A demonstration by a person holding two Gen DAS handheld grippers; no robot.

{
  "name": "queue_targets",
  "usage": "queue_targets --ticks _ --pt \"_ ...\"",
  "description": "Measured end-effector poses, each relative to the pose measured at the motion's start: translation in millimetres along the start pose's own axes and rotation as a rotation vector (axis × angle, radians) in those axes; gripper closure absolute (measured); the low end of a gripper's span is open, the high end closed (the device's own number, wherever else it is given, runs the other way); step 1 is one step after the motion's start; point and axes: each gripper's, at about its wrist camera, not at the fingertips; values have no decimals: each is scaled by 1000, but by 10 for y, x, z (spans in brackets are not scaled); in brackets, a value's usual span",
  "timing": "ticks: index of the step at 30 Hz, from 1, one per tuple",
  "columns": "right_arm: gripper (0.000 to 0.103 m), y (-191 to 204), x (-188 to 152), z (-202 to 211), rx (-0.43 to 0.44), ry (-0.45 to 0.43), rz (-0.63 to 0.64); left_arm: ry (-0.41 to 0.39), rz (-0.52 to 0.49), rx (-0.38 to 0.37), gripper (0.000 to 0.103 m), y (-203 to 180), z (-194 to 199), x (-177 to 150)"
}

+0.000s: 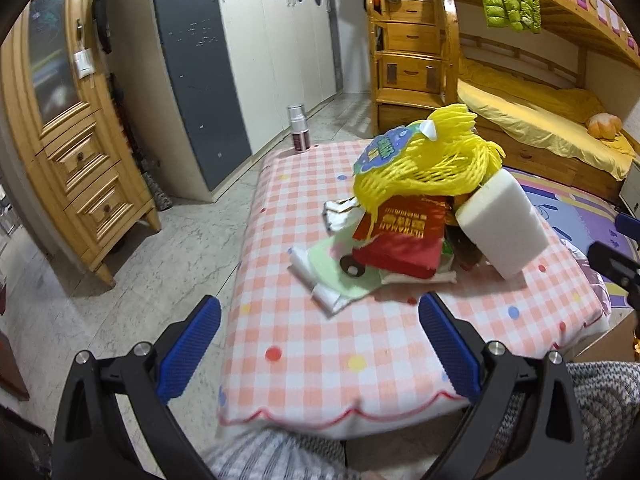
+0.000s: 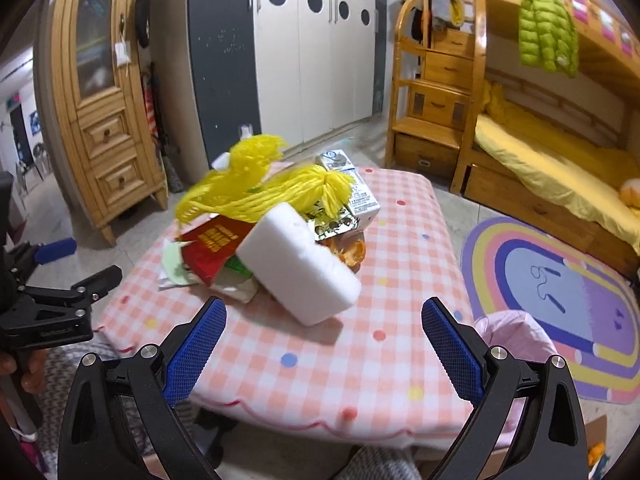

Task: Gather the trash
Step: 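Grasp the white foam block with the right tool while the left tool approaches the yellow net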

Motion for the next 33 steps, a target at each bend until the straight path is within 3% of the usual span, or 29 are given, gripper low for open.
queue_targets --ticks 3,8,13,15,16,24,27,32,33 --pt "6 -21 91 -145 -21 13 -4 -7 -1 5 7 -19 -113 129" --pt "12 -27 189 -386 18 49 58 -13 6 -34 7 -41 -261 310" --pt "15 -19 277 -556 56 63 94 -17 5 -66 21 -50 -301 456" --pt "31 -16 313 -613 59 70 108 -34 -16 -68 21 -78 -295 514" --pt "33 -20 340 -646 63 77 113 -48 -32 -58 21 -108 -291 538" --pt "26 49 429 -836 93 108 180 -43 -60 -65 21 -156 -405 532" --pt "39 99 336 -846 84 130 206 -34 -60 -65 21 -134 -424 483" --pt "63 108 231 -618 111 91 170 -21 -56 -79 21 -100 -427 387" --pt "64 111 212 -578 122 87 163 -24 -59 -79 21 -95 -418 374"
Point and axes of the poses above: each gripper's, at about its wrist camera, not at the fingertips, and z roughly against the way its jaws point, y to its left, x to its top, and after that the axes turned 15 degrees about y, right-handed
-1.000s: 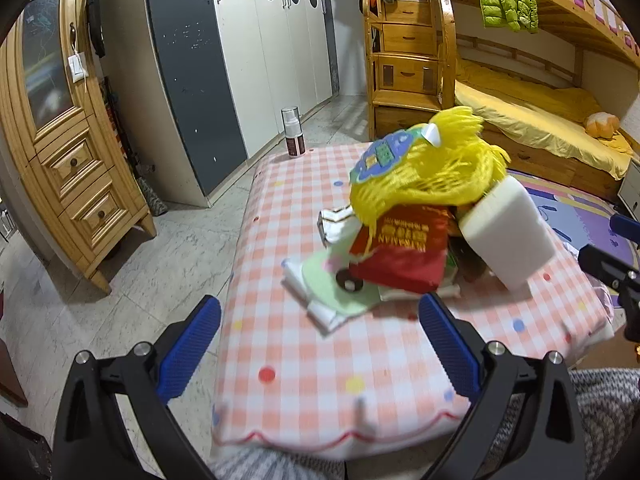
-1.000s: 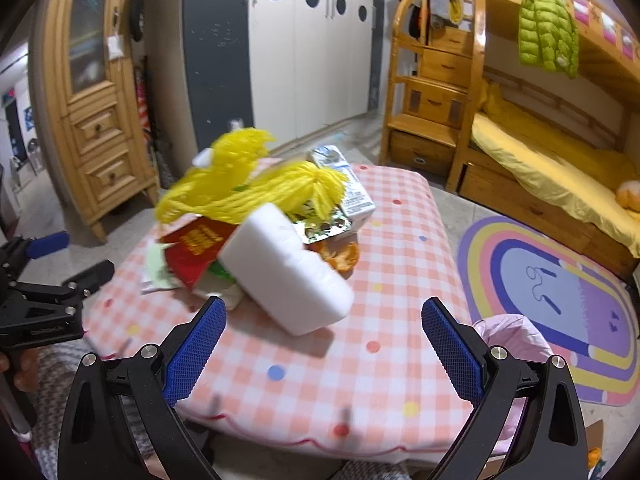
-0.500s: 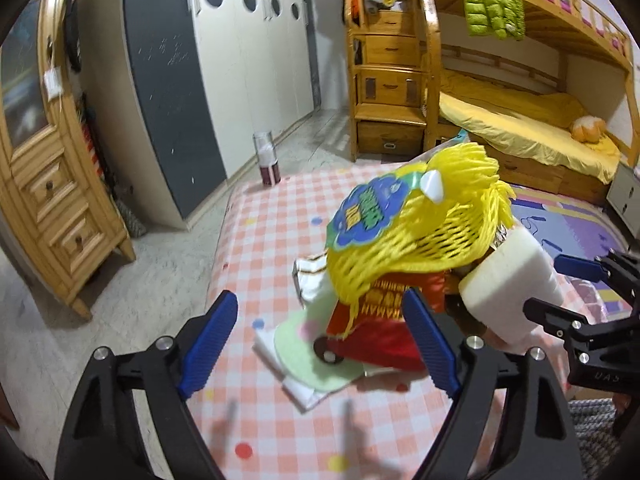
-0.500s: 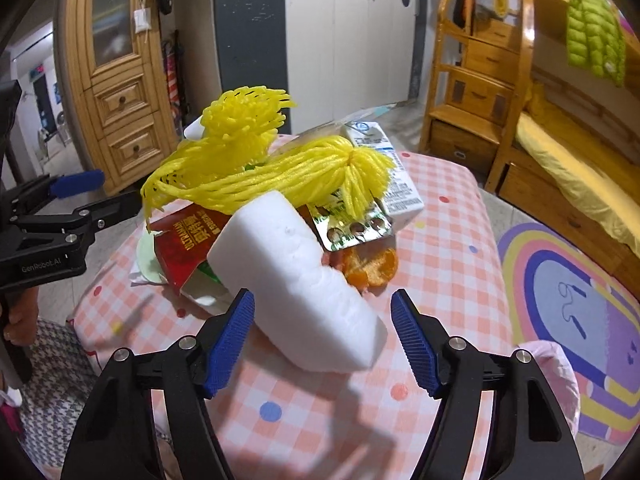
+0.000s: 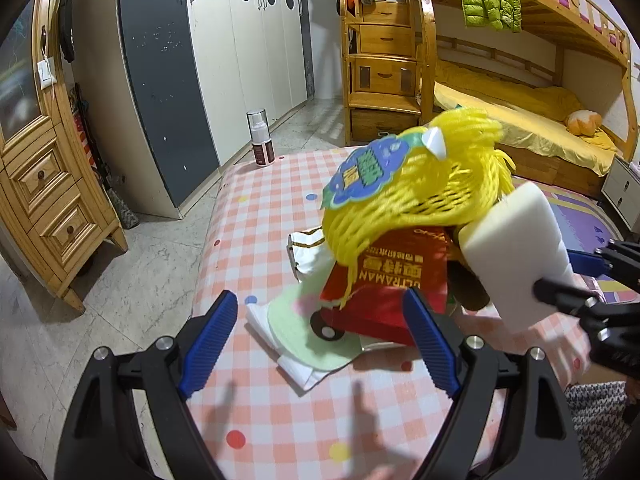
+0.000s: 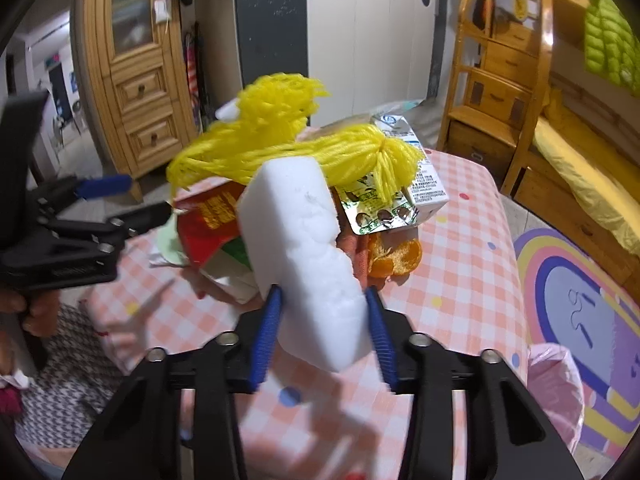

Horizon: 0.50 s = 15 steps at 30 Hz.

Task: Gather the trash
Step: 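Grasp the white foam block with the right tool while the left tool approaches the yellow net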

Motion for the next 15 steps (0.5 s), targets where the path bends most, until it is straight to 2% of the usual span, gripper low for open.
queue_targets --ticks 7,11,15 --pt "69 37 -162 339 18 -69 -68 -78 -46 11 23 -59 92 0" --pt "69 -180 -164 431 -55 -92 -192 -106 -85 18 24 -142 72 77" --pt "69 -384 -138 417 -98 -101 -300 -102 -110 -11 24 -206 14 161"
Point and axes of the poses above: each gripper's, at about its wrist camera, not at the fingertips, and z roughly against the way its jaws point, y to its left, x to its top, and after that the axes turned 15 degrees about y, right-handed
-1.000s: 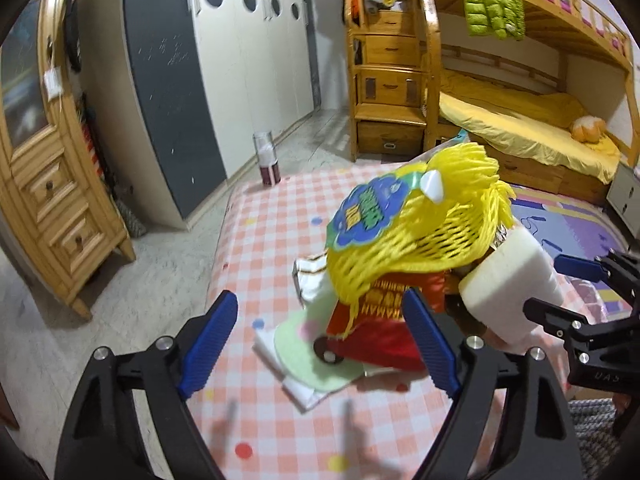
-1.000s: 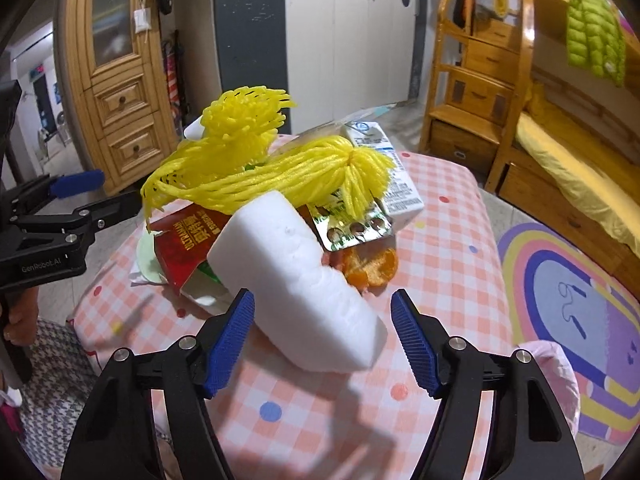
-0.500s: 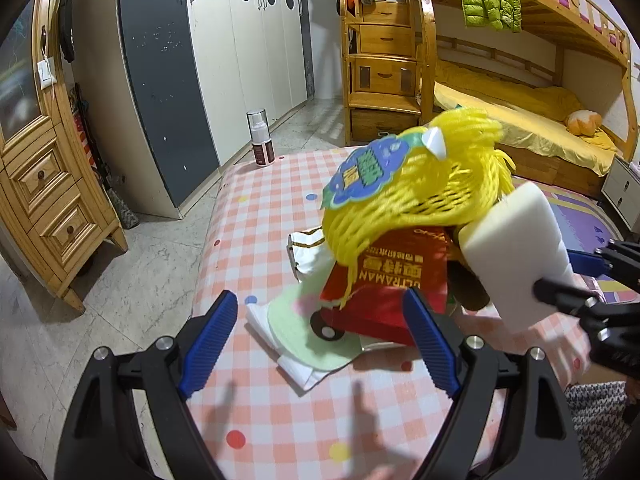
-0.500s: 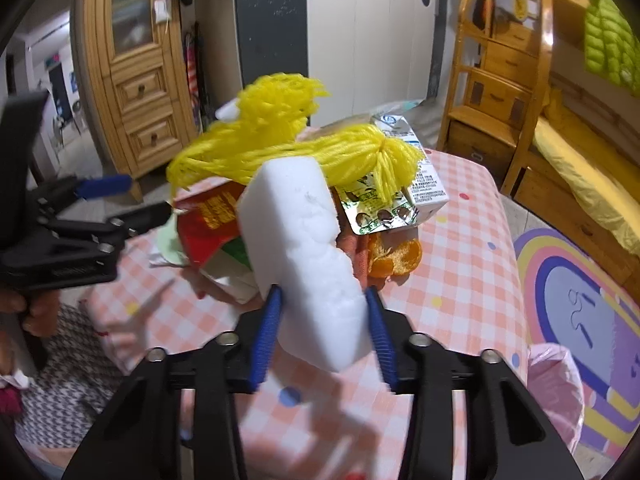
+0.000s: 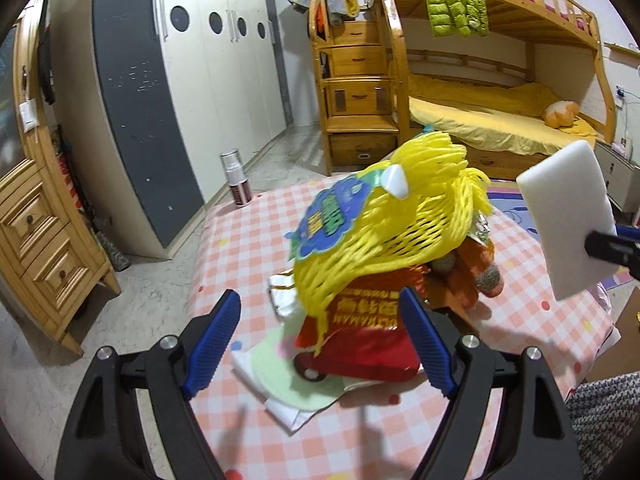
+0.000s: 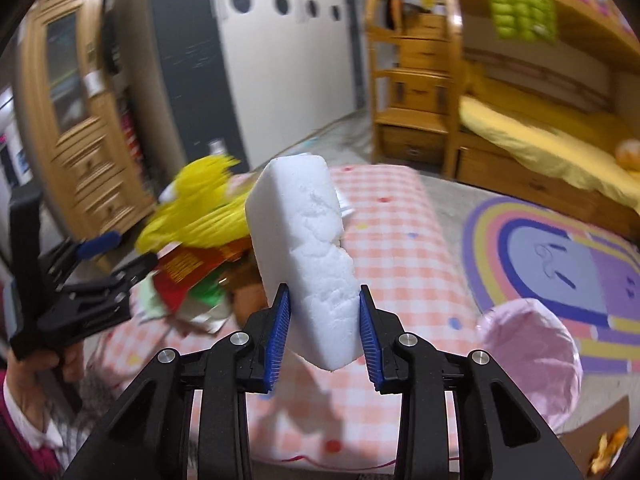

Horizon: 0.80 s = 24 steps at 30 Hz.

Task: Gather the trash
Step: 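Grasp the white foam block with the right tool while the left tool approaches the yellow net, then grasp the yellow foam net with the left tool while the right tool lifts the foam block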

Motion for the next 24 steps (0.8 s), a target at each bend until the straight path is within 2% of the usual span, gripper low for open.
queue_targets --ticks 4,7,10,13,15,17,18,20,22,24 --pt "69 -93 73 -99 -35 -24 -53 -6 -33 -14 23 -76 -47 88" --pt "69 -193 89 -143 -35 -39 -86 -18 -93 -15 23 -172 -88 147" --pt "69 -272 90 -176 -29 -49 -107 4 -172 34 23 -316 -219 171" --pt "69 -308 65 -205 -30 -38 -100 13 -197 51 26 -355 -308 230" --pt "69 -307 56 -226 -21 -29 -99 4 -191 43 34 -347 -307 273" --pt "69 -312 46 -232 -14 -26 -98 2 -180 41 53 -327 -323 317" --pt "69 -313 47 -232 -11 -25 -97 5 -174 37 58 -311 -334 328" --pt "69 -326 47 -225 -5 -29 -98 12 -154 23 85 -261 -349 344" --pt "68 -337 63 -210 5 -32 -107 5 -118 -6 94 -188 -323 349" --pt "68 -359 46 -197 12 -37 -121 -28 -76 -26 96 -105 -229 330"
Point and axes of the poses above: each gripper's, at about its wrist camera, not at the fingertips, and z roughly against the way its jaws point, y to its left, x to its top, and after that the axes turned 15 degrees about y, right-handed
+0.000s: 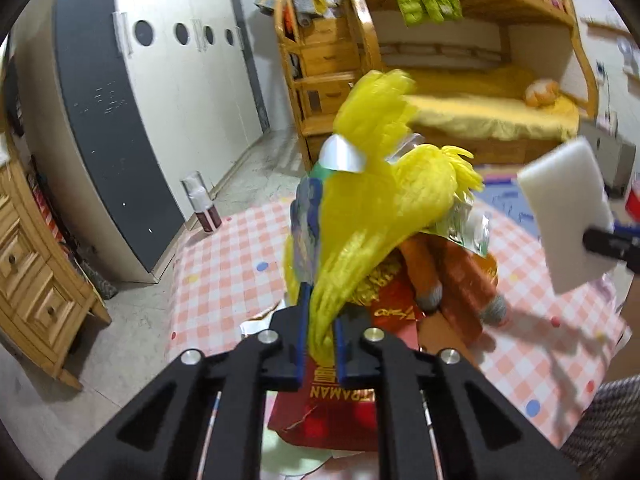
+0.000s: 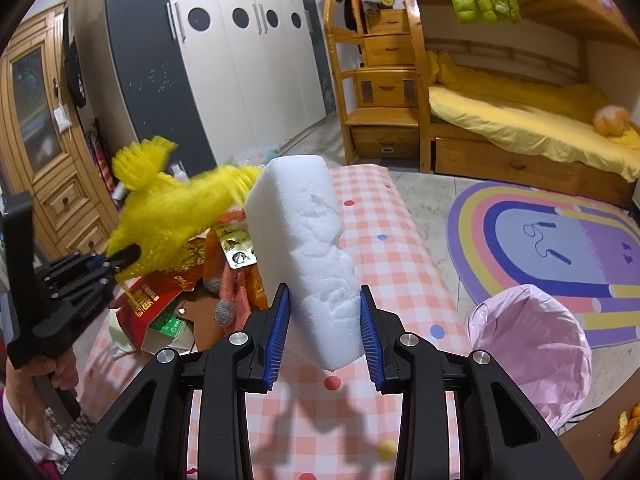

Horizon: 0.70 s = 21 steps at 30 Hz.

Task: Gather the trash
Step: 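Grasp the yellow foam net with the left tool while the right tool lifts the foam block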

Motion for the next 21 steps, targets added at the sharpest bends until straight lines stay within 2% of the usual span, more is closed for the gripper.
queue_targets --ticks 8,13,16,21 --pt "68 -26 -39 58 11 -20 -12 -128 132 -63 97 173 440 -169" --pt "68 -32 -57 92 11 -35 -21 -149 200 -123 97 264 575 -223" --pt "68 -48 -56 123 15 -49 -32 -151 209 -201 97 256 649 -189" --pt "68 -135 -75 241 20 -76 -55 -171 168 -254 97 23 778 -96"
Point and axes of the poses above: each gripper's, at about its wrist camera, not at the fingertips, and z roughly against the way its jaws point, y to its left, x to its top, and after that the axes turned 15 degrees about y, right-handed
